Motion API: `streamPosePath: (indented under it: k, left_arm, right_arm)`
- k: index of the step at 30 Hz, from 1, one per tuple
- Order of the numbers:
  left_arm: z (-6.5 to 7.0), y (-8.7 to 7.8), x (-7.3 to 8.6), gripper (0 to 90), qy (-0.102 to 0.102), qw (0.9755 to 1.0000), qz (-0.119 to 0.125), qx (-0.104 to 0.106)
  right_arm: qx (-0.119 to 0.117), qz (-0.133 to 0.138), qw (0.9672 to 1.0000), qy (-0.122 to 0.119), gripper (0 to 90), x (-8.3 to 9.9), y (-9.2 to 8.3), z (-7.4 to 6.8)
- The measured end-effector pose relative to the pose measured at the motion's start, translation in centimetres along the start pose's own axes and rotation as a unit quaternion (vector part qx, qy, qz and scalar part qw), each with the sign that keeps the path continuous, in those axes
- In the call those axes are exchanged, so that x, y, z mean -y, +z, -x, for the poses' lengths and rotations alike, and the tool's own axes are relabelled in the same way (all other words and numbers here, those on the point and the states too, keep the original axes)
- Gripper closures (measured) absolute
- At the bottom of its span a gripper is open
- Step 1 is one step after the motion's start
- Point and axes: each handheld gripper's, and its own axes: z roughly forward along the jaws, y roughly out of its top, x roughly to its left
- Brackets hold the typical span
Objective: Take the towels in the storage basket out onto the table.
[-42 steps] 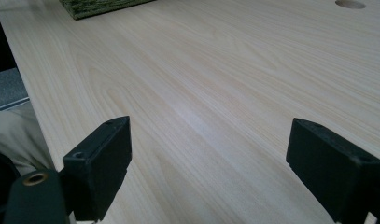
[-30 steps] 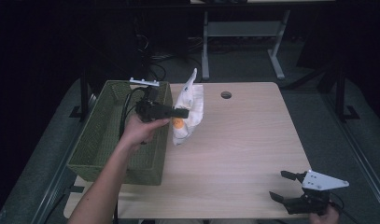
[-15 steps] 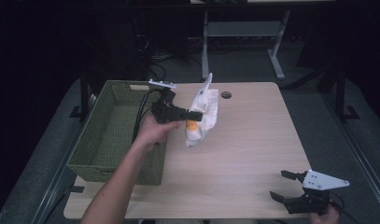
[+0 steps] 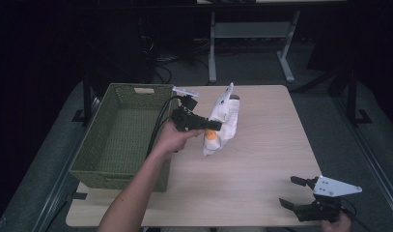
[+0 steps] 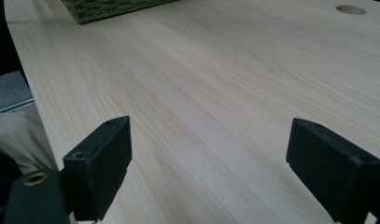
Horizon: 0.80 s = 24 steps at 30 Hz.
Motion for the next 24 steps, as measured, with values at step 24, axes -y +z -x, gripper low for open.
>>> streamPosePath:
  k: [24]
  left_arm:
    - [0.1, 7.2, -0.2, 71.8, -0.028, 0.9996, -0.007, -0.004]
  right_arm:
    - [-0.005, 0.002, 1.0, 0.001, 13.8, 0.1, -0.2, 0.1]
